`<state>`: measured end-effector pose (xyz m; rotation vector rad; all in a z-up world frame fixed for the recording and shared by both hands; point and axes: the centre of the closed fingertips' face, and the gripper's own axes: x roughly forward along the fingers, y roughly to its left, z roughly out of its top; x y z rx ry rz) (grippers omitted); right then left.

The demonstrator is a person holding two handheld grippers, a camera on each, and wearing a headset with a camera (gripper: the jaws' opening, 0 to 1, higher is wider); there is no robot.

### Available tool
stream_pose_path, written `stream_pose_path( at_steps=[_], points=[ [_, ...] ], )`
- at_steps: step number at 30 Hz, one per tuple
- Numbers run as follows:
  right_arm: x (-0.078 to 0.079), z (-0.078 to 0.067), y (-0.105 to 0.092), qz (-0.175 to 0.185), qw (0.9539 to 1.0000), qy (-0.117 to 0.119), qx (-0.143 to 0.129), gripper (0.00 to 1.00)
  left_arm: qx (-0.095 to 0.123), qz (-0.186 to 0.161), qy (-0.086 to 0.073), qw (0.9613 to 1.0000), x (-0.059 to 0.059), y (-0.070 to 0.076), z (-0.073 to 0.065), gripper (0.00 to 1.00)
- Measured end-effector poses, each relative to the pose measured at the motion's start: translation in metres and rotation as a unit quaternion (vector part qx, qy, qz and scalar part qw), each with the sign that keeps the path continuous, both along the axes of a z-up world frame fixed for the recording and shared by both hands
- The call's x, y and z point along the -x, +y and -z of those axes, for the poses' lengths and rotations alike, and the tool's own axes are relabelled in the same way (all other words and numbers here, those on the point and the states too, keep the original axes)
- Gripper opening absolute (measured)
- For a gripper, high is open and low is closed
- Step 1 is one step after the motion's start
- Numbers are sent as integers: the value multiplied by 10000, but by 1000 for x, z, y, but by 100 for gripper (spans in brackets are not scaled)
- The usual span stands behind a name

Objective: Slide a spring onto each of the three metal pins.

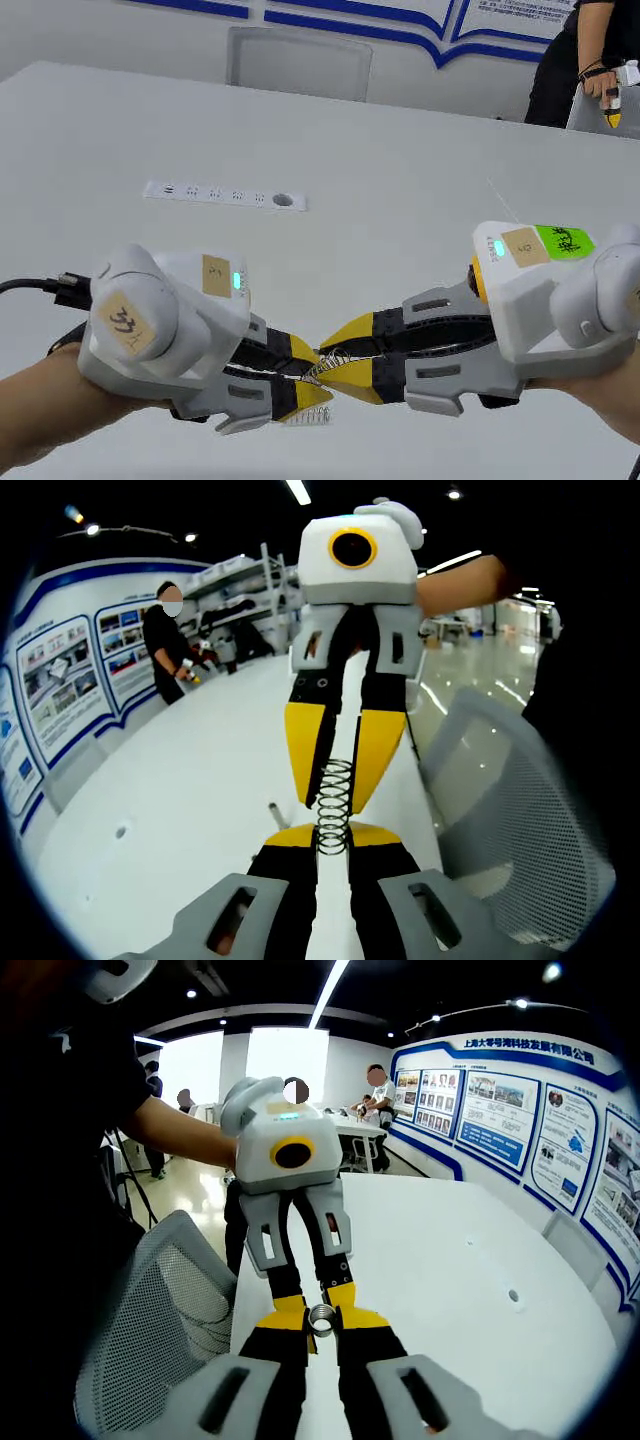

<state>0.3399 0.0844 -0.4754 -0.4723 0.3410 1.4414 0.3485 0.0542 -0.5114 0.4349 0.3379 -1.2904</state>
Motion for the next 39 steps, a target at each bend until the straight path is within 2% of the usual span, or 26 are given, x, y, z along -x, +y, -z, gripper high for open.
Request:
stream_pose_path(
  at_steps=[4, 12, 17, 21, 24, 28, 33, 35, 36, 37, 39],
  points=[
    [-2, 0, 0, 81, 9999, 98, -28, 11, -24, 1, -30, 10000, -1, -2, 1, 10],
    [-5, 4, 1, 154, 9998, 140, 29, 10, -35, -61, 86, 9999, -4, -3, 5, 11],
    [-9, 1, 0, 270, 9995, 157, -3, 10, 54, -128, 74, 9999, -6, 1, 2, 13],
    [-15, 1, -4, 335, 9993, 155, 8, 11, 83, -329, 172, 9993, -11, 6, 4, 26],
    [-21, 0, -9, 410, 9991, 128, 45, 11, 92, -390, 147, 9991, -12, 7, 3, 31],
    [-30, -7, -16, 573, 9982, 130, -74, 11, 85, -441, 124, 9989, -14, 10, 4, 36],
    [-50, -8, -33, 922, 9957, 69, -11, 11, 8, -498, 40, 9987, -16, 21, 4, 50],
    [-56, -8, -39, 1050, 9944, 85, -16, 11, 102, -601, 65, 9981, -17, 26, 2, 52],
    [-61, -7, -44, 1127, 9936, 67, 2, 11, 278, -742, 53, 9968, -20, 29, -3, 54],
    [-64, -6, -47, 1206, 9927, 85, 17, 11, 349, -797, 27, 9962, -22, 32, -5, 57],
    [-71, 0, -57, 1321, 9911, 126, 88, 11, 358, -913, 38, 9952, -23, 41, -4, 62]
  ],
)
